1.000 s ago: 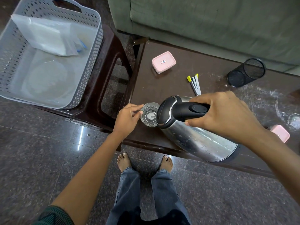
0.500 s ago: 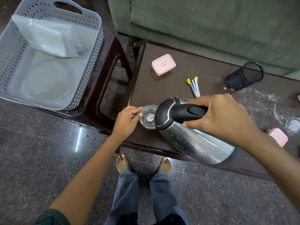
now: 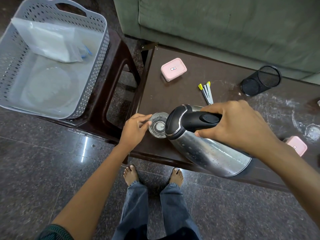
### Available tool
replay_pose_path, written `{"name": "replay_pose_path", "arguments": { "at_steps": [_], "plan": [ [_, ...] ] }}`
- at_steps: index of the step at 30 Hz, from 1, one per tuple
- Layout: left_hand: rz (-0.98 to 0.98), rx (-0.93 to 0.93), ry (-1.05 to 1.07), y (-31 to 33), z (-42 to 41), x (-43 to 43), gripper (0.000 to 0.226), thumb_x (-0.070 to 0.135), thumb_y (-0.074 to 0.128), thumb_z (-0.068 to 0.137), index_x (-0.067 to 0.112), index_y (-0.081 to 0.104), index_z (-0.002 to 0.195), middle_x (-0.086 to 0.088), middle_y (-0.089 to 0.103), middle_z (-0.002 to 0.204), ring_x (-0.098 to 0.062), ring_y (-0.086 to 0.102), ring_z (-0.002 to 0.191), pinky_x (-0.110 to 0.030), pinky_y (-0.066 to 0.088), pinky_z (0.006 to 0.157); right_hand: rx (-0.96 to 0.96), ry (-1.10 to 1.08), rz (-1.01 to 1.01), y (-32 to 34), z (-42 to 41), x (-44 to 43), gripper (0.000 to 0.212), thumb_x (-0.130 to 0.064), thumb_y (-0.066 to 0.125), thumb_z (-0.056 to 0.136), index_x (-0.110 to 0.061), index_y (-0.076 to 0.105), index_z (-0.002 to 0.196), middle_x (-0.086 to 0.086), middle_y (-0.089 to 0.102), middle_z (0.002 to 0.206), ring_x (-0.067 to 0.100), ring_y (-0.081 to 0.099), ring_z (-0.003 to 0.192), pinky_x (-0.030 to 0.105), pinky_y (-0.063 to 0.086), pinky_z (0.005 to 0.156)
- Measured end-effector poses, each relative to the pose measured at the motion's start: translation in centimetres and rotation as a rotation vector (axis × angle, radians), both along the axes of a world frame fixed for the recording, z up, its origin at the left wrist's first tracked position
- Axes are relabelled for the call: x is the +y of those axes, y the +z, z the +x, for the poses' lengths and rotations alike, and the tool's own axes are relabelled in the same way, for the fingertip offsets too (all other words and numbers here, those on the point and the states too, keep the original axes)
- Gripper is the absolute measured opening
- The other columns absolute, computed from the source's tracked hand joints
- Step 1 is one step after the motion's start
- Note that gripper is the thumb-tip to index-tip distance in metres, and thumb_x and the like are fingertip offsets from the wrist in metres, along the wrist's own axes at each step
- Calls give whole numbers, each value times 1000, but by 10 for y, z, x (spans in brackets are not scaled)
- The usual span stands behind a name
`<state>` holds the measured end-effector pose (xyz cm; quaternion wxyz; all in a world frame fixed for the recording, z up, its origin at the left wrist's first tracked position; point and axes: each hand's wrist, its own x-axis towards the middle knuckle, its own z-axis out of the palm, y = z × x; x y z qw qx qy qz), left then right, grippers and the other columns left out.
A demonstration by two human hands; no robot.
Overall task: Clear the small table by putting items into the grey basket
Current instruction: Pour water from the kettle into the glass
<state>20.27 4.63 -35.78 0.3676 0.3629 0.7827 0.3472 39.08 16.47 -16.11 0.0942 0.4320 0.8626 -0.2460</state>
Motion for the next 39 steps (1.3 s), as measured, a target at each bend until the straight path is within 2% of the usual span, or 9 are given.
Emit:
{"name": "replay_pose_path", "arguments": {
  "at_steps": [8, 11, 16, 23, 34, 39],
  "plan": [
    [2, 4, 2, -2, 0, 0, 31, 13, 60, 88, 11, 62, 119, 4, 57, 106, 1, 60, 76, -1, 43, 77, 15, -15, -21, 2, -4, -2, 30, -38, 74, 63, -27, 69, 91, 1, 71, 77, 27, 61, 76, 35, 52, 67],
    [8, 2, -1, -1, 0, 0, 31, 13, 60, 88, 12, 62, 119, 2, 58, 107, -4, 62, 77, -7, 45, 81, 11, -7, -19, 1, -5, -2, 30, -39, 73, 63, -28, 69, 90, 1, 70, 76, 27, 61, 76, 33, 50, 64],
    [9, 0, 3, -3, 0, 0, 31, 12, 60, 88, 11, 62, 119, 4, 57, 105, 3, 59, 75, 2, 42, 75, 9, -8, -15, -1, -5, -1, 31, -41, 73, 63, -29, 69, 90, 2, 69, 76, 28, 60, 77, 31, 45, 62],
    [8, -15, 5, -2, 0, 0, 31, 12, 59, 88, 11, 62, 120, 4, 57, 106, 4, 58, 78, 2, 43, 75, 8, -13, -34, -1, -6, 1, 29, -41, 74, 62, -29, 69, 88, 1, 68, 74, 26, 60, 73, 29, 41, 60],
    [15, -28, 13, -2, -1, 0, 32, 11, 59, 88, 9, 61, 120, 5, 56, 105, 1, 59, 79, 3, 42, 76, 9, -41, -62, 0, -9, 1, 34, -44, 74, 61, -29, 70, 91, 0, 69, 76, 25, 61, 77, 33, 49, 66],
    [27, -36, 10, -1, -1, 0, 32, 10, 59, 88, 7, 61, 119, 4, 56, 104, 5, 57, 78, 2, 42, 78, -21, -50, -58, 0, -12, 0, 32, -45, 73, 63, -31, 68, 92, -1, 69, 82, 25, 60, 83, 31, 41, 65]
  ]
}}
